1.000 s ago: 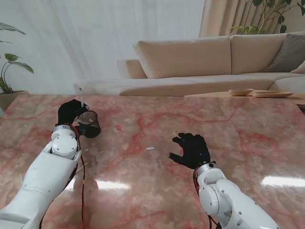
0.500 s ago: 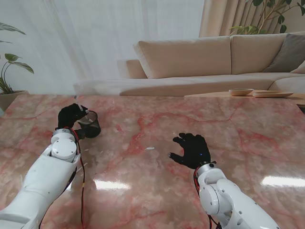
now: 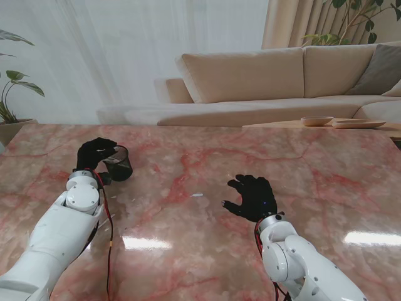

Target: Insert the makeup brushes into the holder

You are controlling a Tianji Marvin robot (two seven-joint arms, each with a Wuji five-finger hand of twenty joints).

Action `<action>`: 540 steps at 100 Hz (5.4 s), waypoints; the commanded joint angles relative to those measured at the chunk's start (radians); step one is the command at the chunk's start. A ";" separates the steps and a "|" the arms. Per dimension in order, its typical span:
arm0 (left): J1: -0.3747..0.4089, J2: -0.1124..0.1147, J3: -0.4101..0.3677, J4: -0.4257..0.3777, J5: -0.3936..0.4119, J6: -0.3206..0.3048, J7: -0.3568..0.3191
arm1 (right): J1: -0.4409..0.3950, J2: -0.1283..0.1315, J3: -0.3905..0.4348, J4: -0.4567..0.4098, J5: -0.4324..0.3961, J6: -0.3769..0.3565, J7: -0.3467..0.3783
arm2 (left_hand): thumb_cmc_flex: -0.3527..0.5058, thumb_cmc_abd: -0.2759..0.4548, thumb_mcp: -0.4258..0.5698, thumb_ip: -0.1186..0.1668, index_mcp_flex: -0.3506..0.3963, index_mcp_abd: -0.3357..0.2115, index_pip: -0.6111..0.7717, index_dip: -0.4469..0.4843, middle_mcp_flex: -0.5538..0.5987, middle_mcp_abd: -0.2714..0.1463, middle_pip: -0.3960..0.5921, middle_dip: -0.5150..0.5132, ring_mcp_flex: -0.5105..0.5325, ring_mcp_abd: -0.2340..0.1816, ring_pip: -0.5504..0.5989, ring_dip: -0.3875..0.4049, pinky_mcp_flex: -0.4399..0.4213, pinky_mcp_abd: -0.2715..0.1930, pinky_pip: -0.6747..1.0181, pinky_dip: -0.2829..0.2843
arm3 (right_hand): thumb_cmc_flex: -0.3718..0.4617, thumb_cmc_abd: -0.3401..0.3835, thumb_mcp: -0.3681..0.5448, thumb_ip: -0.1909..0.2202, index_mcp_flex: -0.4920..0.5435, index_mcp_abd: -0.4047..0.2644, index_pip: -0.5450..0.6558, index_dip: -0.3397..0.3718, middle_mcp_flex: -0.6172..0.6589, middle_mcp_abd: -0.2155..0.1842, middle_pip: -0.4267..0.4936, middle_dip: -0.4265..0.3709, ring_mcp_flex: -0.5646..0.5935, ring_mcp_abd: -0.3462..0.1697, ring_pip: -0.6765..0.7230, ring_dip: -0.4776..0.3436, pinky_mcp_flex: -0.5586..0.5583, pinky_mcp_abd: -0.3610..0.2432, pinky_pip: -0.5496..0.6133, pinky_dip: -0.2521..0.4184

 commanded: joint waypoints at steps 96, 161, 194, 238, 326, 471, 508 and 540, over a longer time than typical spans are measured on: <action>0.226 0.101 -0.117 -0.485 0.040 0.033 -0.200 | -0.023 -0.012 0.032 0.013 0.024 -0.054 -0.052 | -0.271 0.087 -0.160 0.110 -0.367 0.194 -0.487 0.109 -0.563 -0.002 -0.088 -0.107 -0.245 -0.054 -0.209 -0.150 -0.014 0.021 -0.008 -0.037 | 0.006 -0.022 0.025 0.003 -0.016 0.002 -0.004 -0.005 -0.027 -0.002 -0.004 0.002 -0.009 -0.015 -0.008 0.000 -0.008 -0.011 -0.019 0.010; 0.616 0.209 -0.331 -1.051 0.200 0.072 -0.537 | -0.115 -0.012 0.143 -0.073 -0.010 -0.110 -0.090 | -0.113 0.368 -0.714 0.223 -0.551 0.340 -0.635 0.029 -0.762 0.074 -0.095 -0.103 -0.268 0.080 -0.188 -0.108 0.011 0.163 0.357 -0.090 | -0.035 -0.008 -0.018 0.045 -0.063 0.012 -0.067 -0.038 -0.017 -0.011 -0.044 -0.055 0.005 -0.015 -0.078 -0.083 0.027 -0.017 -0.064 -0.052; 0.828 0.230 -0.459 -1.229 0.463 0.173 -0.608 | -0.124 -0.016 0.148 -0.080 -0.003 -0.112 -0.109 | -0.065 0.338 -0.756 0.243 -0.495 0.364 -0.480 0.160 -0.691 0.121 -0.041 0.143 -0.266 0.150 -0.097 0.160 -0.022 0.207 0.382 0.008 | -0.020 -0.010 -0.030 0.049 -0.054 0.005 -0.062 -0.036 -0.021 -0.009 -0.042 -0.055 -0.008 -0.018 -0.065 -0.076 0.023 -0.009 -0.053 -0.049; 0.997 0.229 -0.495 -1.353 0.711 0.353 -0.638 | -0.122 -0.018 0.137 -0.099 0.005 -0.119 -0.115 | -0.084 0.284 -0.546 0.236 -0.436 0.354 -0.419 0.214 -0.638 0.143 -0.036 0.135 -0.230 0.179 -0.078 0.178 -0.019 0.211 0.395 0.041 | -0.010 -0.012 -0.029 0.050 -0.048 0.003 -0.053 -0.030 -0.025 -0.004 -0.034 -0.047 -0.013 -0.018 -0.058 -0.068 0.020 -0.006 -0.043 -0.045; 0.998 0.229 -0.322 -1.214 0.916 0.475 -0.528 | -0.118 -0.014 0.124 -0.116 -0.002 -0.109 -0.081 | -0.121 0.227 -0.357 0.207 -0.457 0.350 -0.274 0.347 -0.634 0.139 0.009 0.160 -0.228 0.183 -0.050 0.181 -0.027 0.211 0.331 0.010 | -0.011 -0.016 -0.015 0.043 -0.045 0.002 -0.047 -0.025 -0.029 -0.003 -0.032 -0.037 -0.011 -0.017 -0.053 -0.057 0.015 -0.003 -0.034 -0.041; 0.782 0.242 -0.033 -1.011 1.071 0.705 -0.459 | -0.121 -0.012 0.123 -0.127 0.001 -0.104 -0.065 | -0.077 0.162 -0.191 0.186 -0.307 0.251 -0.019 0.499 -0.472 0.102 0.143 0.305 -0.147 0.195 0.040 0.250 -0.020 0.195 0.294 0.035 | -0.007 -0.015 -0.010 0.038 -0.043 -0.001 -0.045 -0.023 -0.033 0.000 -0.028 -0.028 -0.017 -0.015 -0.051 -0.051 0.010 0.000 -0.032 -0.037; 0.702 0.250 0.030 -0.940 1.090 0.753 -0.493 | -0.125 -0.010 0.130 -0.138 -0.008 -0.108 -0.056 | -0.076 0.159 -0.182 0.178 -0.361 0.241 0.010 0.534 -0.489 0.095 0.152 0.321 -0.154 0.188 0.044 0.252 -0.022 0.183 0.285 0.024 | -0.006 -0.016 -0.008 0.038 -0.040 -0.003 -0.043 -0.022 -0.031 0.001 -0.026 -0.024 -0.016 -0.014 -0.047 -0.047 0.009 0.001 -0.029 -0.035; 0.664 0.248 0.062 -0.903 1.054 0.763 -0.464 | -0.123 -0.008 0.128 -0.144 -0.016 -0.104 -0.042 | -0.033 0.172 -0.147 0.164 -0.315 0.234 0.009 0.524 -0.448 0.094 0.169 0.329 -0.138 0.188 0.053 0.253 -0.022 0.179 0.281 0.030 | -0.005 -0.017 -0.007 0.037 -0.038 -0.004 -0.042 -0.022 -0.027 0.001 -0.023 -0.020 -0.015 -0.015 -0.045 -0.044 0.010 0.002 -0.027 -0.033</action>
